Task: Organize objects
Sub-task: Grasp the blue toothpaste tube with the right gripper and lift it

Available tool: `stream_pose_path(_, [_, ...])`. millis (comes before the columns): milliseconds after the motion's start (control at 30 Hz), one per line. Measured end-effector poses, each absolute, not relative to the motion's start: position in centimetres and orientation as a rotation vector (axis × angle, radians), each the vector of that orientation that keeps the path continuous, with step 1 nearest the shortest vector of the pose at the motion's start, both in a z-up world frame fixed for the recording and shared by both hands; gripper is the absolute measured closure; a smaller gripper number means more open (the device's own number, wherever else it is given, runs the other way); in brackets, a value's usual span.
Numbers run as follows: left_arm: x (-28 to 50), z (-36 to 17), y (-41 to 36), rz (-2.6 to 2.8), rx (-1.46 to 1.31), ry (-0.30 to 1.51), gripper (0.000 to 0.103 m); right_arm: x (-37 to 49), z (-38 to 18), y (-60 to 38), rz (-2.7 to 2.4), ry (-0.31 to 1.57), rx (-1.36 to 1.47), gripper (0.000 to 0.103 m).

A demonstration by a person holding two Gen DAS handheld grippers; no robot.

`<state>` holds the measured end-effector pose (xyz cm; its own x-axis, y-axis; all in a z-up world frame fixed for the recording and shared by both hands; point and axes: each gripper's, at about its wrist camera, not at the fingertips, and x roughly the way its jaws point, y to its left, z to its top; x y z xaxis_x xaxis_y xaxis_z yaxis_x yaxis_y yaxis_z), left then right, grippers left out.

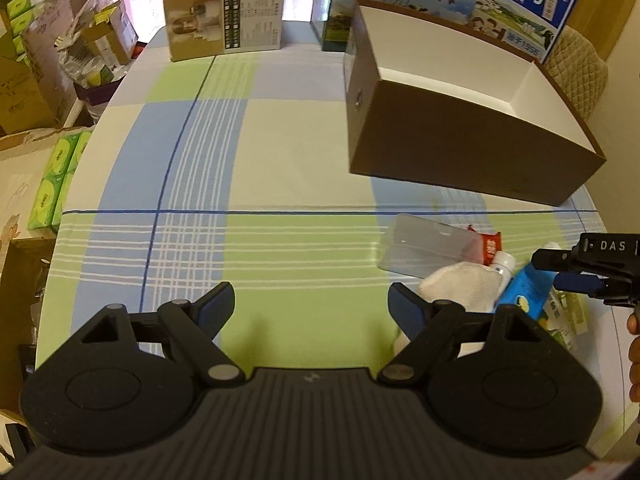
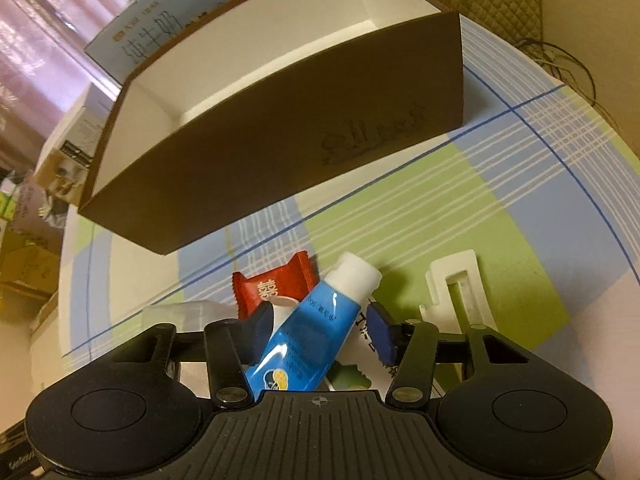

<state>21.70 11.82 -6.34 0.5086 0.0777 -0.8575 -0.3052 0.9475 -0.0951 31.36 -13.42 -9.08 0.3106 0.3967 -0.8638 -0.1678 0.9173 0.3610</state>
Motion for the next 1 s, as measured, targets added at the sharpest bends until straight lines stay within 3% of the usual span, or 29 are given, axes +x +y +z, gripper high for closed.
stream_pose_path(400, [22.3,-7.2,12.0,0.210,-0.245,1.034,0.022,30.0,-9.3,-11.6,0.423,1.127,0.001,0.069])
stream_pose_path(1000, [22.3,-7.5,9.7,0.150,-0.217,1.049,0.022,26.7,-9.2,-14.3,0.655,1.060,-0.249,0.069])
